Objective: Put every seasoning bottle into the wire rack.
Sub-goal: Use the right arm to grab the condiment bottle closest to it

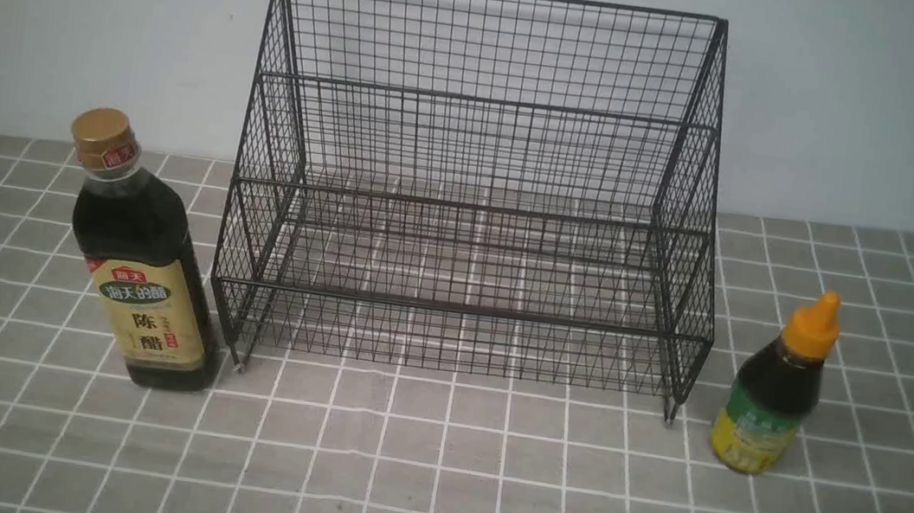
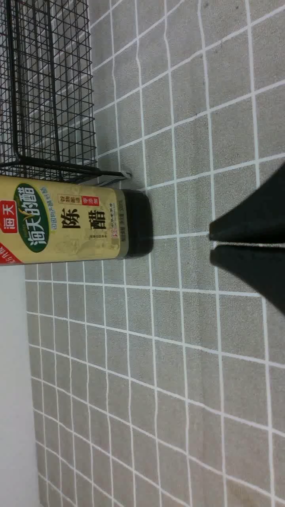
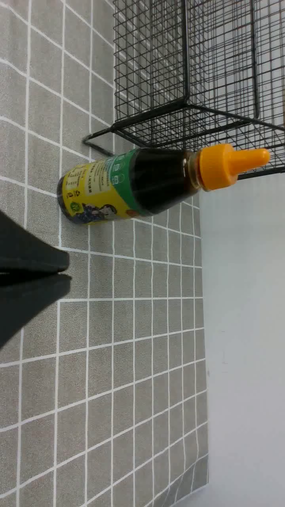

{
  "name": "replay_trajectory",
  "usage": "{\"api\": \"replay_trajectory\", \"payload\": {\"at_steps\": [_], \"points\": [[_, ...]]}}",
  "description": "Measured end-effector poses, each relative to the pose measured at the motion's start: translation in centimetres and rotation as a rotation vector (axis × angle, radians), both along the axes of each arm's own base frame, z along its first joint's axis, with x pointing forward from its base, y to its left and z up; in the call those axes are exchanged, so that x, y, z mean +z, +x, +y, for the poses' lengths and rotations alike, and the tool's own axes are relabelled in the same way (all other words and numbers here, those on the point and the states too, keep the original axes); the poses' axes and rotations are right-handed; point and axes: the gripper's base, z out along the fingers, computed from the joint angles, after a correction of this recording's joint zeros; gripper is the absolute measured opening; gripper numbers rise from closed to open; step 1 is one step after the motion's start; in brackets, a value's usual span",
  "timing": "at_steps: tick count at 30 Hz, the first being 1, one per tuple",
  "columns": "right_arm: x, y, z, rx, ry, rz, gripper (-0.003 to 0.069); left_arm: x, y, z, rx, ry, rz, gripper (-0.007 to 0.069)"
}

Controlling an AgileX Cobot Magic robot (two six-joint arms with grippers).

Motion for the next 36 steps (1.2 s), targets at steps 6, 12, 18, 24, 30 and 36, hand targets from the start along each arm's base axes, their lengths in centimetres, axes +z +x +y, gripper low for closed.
{"api": "replay_trajectory", "payload": {"at_steps": [6, 12, 18, 24, 30, 36], "points": [[0.0, 0.0, 0.0, 0.000, 0.000, 0.000, -0.0014, 0.0, 0.0, 0.0, 0.000, 0.000, 0.000, -0.0007], [0.0, 0.0, 0.0, 0.000, -0.003, 0.000, -0.0014, 0.0, 0.0, 0.0, 0.000, 0.000, 0.000, -0.0007], [0.0, 0.0, 0.0, 0.000, -0.002, 0.000, -0.0014, 0.0, 0.0, 0.0, 0.000, 0.000, 0.000, -0.0007], [0.6, 0.1, 0.3, -0.005, 0.226, -0.074, -0.0014, 0.0, 0.0, 0.0, 0.000, -0.001, 0.000, -0.0007], [2.7, 0.2, -0.1, -0.032, 0.546, -0.295, -0.0014, 0.0, 0.0, 0.0, 0.000, -0.001, 0.000, -0.0007], [3.5, 0.0, -0.5, -0.052, 0.600, -0.394, -0.0014, 0.0, 0.0, 0.0, 0.000, -0.001, 0.000, -0.0007]]}}
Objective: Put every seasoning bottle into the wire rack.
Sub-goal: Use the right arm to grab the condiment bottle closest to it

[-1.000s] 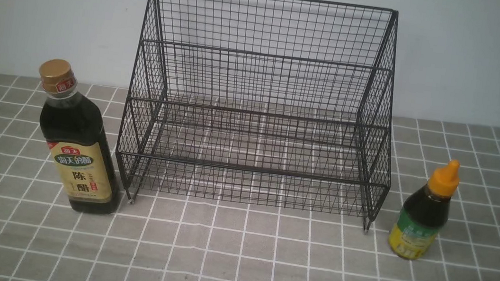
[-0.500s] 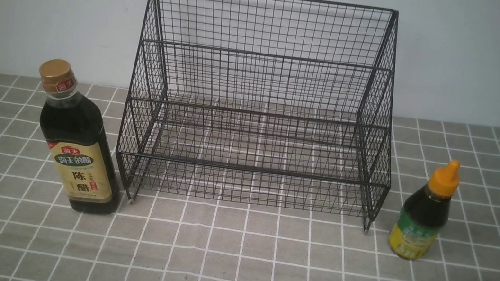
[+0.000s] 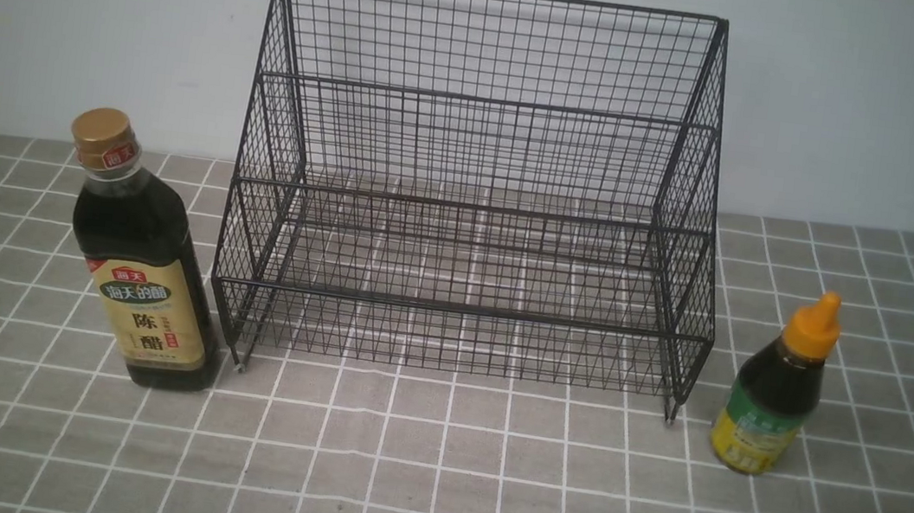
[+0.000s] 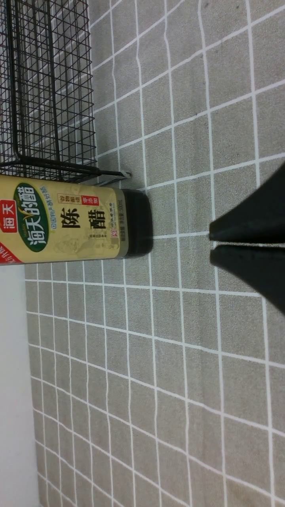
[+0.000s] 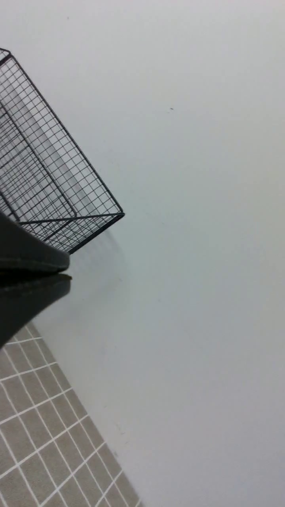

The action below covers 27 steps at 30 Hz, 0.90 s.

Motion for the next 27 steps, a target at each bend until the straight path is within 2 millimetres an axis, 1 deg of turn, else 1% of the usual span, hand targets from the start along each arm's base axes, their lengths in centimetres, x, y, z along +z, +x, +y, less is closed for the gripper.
{"api": "replay_trajectory", "payload": {"at_steps": [3, 5, 7, 8, 9, 10, 11, 12, 15, 17, 18, 19, 21, 22, 23, 24, 25, 26, 27], "points": [[0.5, -0.1, -0.3, -0.022, 0.046, -0.054, -0.0014, 0.0, 0.0, 0.0, 0.000, 0.000, 0.000, -0.0007], [0.9, -0.2, -0.3, -0.012, 0.068, -0.059, -0.0014, 0.0, 0.0, 0.0, 0.000, 0.000, 0.000, -0.0007], [3.2, -0.4, 0.3, 0.045, 0.039, -0.014, -0.0014, 0.0, 0.0, 0.0, 0.000, 0.000, 0.000, -0.0007], [3.5, -0.4, 0.4, 0.049, 0.027, -0.008, -0.0014, 0.0, 0.0, 0.0, 0.000, 0.000, 0.000, -0.0007], [5.7, -0.3, 0.8, 0.080, -0.031, 0.039, -0.0014, 0.0, 0.0, 0.0, 0.000, 0.000, 0.000, -0.0007], [7.2, 0.0, 1.1, 0.106, -0.086, 0.101, -0.0014, 0.0, 0.0, 0.0, 0.000, 0.000, 0.000, -0.0007], [7.5, 0.4, 1.3, 0.124, -0.119, 0.161, -0.0014, 0.0, 0.0, 0.0, 0.000, 0.000, 0.000, -0.0007], [9.3, 1.0, 1.5, 0.150, -0.180, 0.230, -0.0014, 0.0, 0.0, 0.0, 0.000, 0.000, 0.000, -0.0007], [12.1, 4.0, 2.1, 0.249, -0.328, 0.539, -0.0014, 0.0, 0.0, 0.0, 0.000, 0.000, 0.000, -0.0007], [13.5, 6.7, 2.3, 0.301, -0.398, 0.706, -0.0013, 0.0, 0.0, 0.0, 0.000, 0.000, 0.000, -0.0007], [13.6, 7.4, 2.3, 0.320, -0.420, 0.769, -0.0011, 0.0, 0.0, 0.0, 0.000, 0.000, 0.000, -0.0007], [14.2, 9.5, 2.3, 0.352, -0.460, 0.858, -0.0008, 0.0, 0.0, 0.0, 0.000, 0.000, 0.000, -0.0007], [14.6, 12.1, 2.4, 0.399, -0.510, 0.958, 0.0002, 0.0, 0.0, 0.0, 0.000, 0.000, 0.000, -0.0007], [14.7, 14.2, 2.5, 0.430, -0.534, 1.007, 0.0014, 0.0, 0.0, 0.0, 0.000, 0.000, 0.000, -0.0007], [14.7, 15.3, 2.6, 0.447, -0.548, 1.028, 0.0022, 0.0, 0.0, 0.0, 0.000, 0.000, 0.000, -0.0007], [14.7, 15.8, 2.6, 0.453, -0.552, 1.036, 0.0027, 0.0, 0.0, 0.0, 0.000, 0.000, 0.000, -0.0007], [14.4, 17.8, 3.0, 0.486, -0.589, 1.074, 0.0048, 0.0, 0.0, 0.0, 0.000, 0.000, 0.000, -0.0007], [14.3, 18.2, 3.1, 0.493, -0.595, 1.081, 0.0054, 0.0, 0.0, 0.0, 0.000, 0.000, 0.000, -0.0007], [13.9, 19.6, 3.7, 0.520, -0.633, 1.113, 0.0078, 0.0, 0.0, 0.0, 0.000, 0.000, 0.000, -0.0007]]}}
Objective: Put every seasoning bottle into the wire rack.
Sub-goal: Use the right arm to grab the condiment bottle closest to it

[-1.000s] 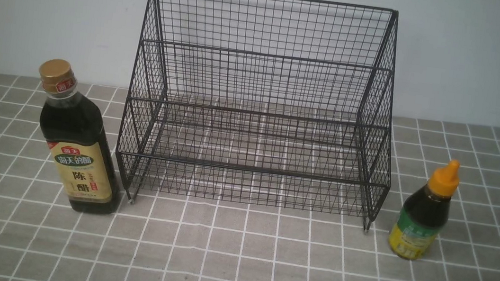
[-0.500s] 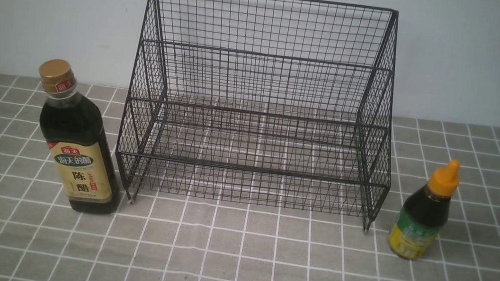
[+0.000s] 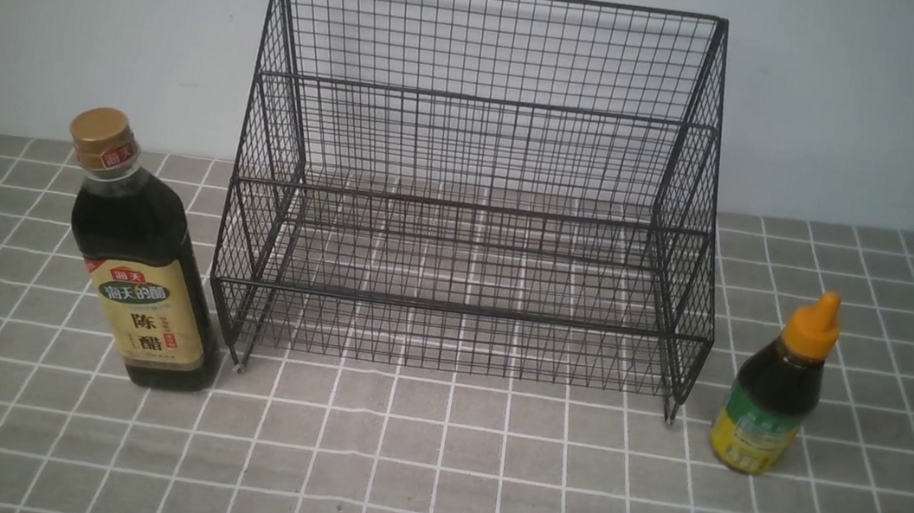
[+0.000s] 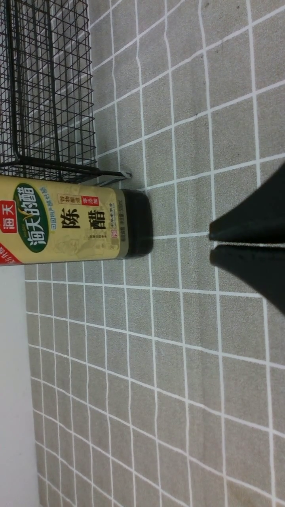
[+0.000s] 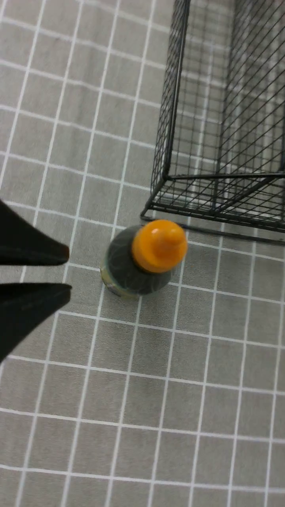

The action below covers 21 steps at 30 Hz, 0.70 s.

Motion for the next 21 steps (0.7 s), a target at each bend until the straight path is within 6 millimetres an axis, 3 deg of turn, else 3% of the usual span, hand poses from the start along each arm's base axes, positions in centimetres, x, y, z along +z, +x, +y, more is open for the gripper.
{"api": "replay_trajectory", "payload": {"at_steps": [5, 11, 14, 18, 21], "points": [[-1.2, 3.0, 2.2, 0.057, -0.062, 0.048, 0.0189, 0.0, 0.0, 0.0, 0.000, 0.000, 0.000, -0.0007], [-3.9, 6.0, 3.2, -0.016, -0.072, 0.119, 0.0451, 0.0, 0.0, 0.0, 0.000, 0.000, 0.000, -0.0007], [-5.1, 7.0, 3.4, -0.023, -0.077, 0.140, 0.0540, 0.0, 0.0, 0.0, 0.000, 0.000, 0.000, -0.0007], [-7.5, 8.6, 3.7, -0.023, -0.084, 0.167, 0.0579, 0.0, 0.0, 0.0, 0.000, 0.000, 0.000, -0.0007], [-9.7, 9.6, 3.9, -0.022, -0.097, 0.220, 0.0545, 0.0, 0.0, 0.0, 0.000, 0.000, 0.000, -0.0007]]}}
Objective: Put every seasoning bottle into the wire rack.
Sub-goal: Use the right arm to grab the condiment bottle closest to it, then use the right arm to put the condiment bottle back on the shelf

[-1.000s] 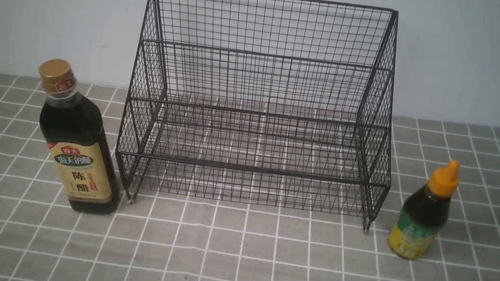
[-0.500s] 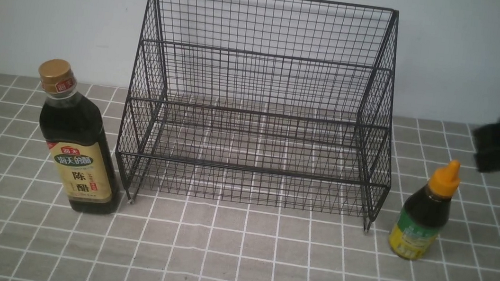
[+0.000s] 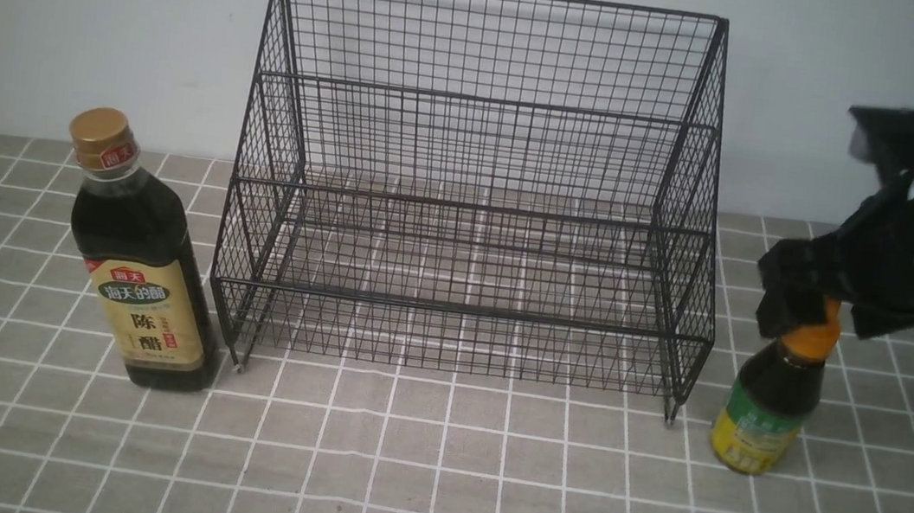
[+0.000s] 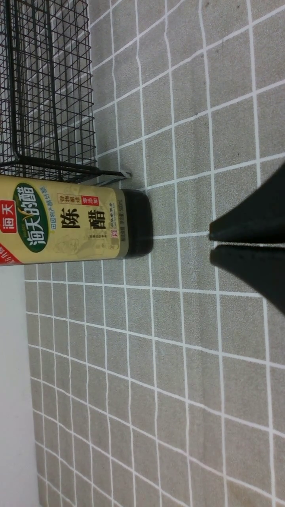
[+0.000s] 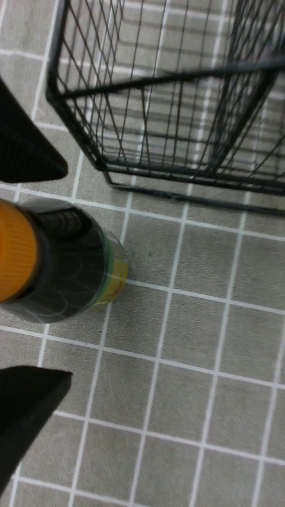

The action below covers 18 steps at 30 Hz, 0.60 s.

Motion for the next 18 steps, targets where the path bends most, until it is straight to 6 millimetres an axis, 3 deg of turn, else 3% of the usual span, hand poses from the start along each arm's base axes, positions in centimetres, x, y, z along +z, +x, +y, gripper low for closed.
{"api": "replay_trajectory", "payload": {"at_steps": [2, 3, 4, 5, 10, 14, 15, 16, 18], "points": [[-0.7, 0.1, 0.0, 0.000, -0.006, 0.028, 0.0475, 0.0, 0.0, 0.0, 0.000, 0.000, 0.000, -0.0007], [-0.7, 0.2, 0.0, 0.000, -0.006, 0.029, 0.0475, 0.0, 0.0, 0.0, 0.000, 0.000, 0.000, -0.0007], [-0.9, 0.1, 0.1, 0.002, -0.007, 0.050, 0.0349, 0.0, 0.0, 0.0, 0.000, 0.000, 0.000, -0.0007], [-0.9, 0.1, 0.1, 0.002, -0.007, 0.050, 0.0325, 0.0, 0.0, 0.0, 0.000, 0.000, 0.000, -0.0007], [0.0, -0.7, -0.1, 0.038, -0.032, 0.062, 0.0341, 0.0, 0.0, 0.0, 0.000, 0.000, 0.000, -0.0007], [3.2, -1.7, -0.4, 0.045, -0.028, 0.023, 0.0341, 0.0, 0.0, 0.0, 0.000, 0.000, 0.000, -0.0007], [5.3, -2.2, -0.4, 0.052, -0.023, -0.014, 0.0341, 0.0, 0.0, 0.0, 0.000, 0.000, 0.000, -0.0007], [5.6, -2.2, -0.5, 0.052, -0.022, -0.021, 0.0341, 0.0, 0.0, 0.0, 0.000, 0.000, 0.000, -0.0007], [9.5, -2.7, -0.4, 0.059, -0.005, -0.122, 0.0341, 0.0, 0.0, 0.0, 0.000, 0.000, 0.000, -0.0007]]}}
